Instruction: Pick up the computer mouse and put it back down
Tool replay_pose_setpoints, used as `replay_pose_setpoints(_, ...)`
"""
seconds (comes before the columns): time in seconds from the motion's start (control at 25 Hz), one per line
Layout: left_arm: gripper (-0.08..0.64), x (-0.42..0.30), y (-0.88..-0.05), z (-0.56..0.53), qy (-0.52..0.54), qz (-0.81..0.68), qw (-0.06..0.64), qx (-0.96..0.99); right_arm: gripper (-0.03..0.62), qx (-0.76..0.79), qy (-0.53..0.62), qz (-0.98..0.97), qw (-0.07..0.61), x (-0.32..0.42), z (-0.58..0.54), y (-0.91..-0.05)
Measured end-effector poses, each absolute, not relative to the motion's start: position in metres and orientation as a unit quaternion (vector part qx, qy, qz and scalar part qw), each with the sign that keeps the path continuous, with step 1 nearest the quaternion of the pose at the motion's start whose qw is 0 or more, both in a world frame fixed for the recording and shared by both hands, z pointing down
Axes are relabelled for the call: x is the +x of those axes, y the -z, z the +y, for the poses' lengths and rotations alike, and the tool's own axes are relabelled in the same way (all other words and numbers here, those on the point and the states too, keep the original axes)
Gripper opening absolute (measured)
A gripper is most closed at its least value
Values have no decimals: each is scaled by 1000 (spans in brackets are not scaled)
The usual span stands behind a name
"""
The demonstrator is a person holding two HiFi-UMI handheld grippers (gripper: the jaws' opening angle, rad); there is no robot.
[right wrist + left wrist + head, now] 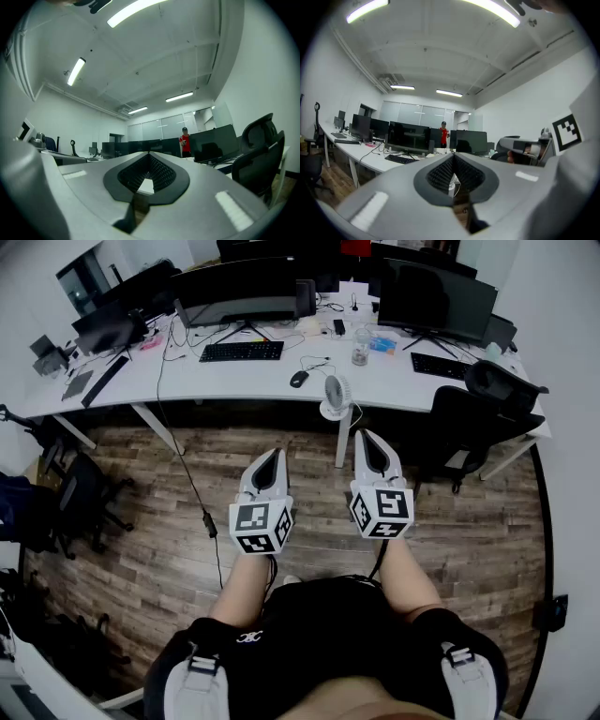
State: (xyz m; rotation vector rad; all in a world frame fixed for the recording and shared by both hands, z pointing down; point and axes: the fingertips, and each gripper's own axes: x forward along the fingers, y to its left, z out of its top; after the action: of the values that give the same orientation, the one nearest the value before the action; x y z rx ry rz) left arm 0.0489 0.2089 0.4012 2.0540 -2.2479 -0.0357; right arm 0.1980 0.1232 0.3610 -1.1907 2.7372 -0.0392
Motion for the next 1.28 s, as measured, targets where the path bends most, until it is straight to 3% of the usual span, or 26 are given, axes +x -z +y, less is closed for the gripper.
replay_pose_setpoints(1.28, 54, -44, -423, 220, 2, -707, 46, 705, 5, -446, 16, 891, 85, 111, 147, -380)
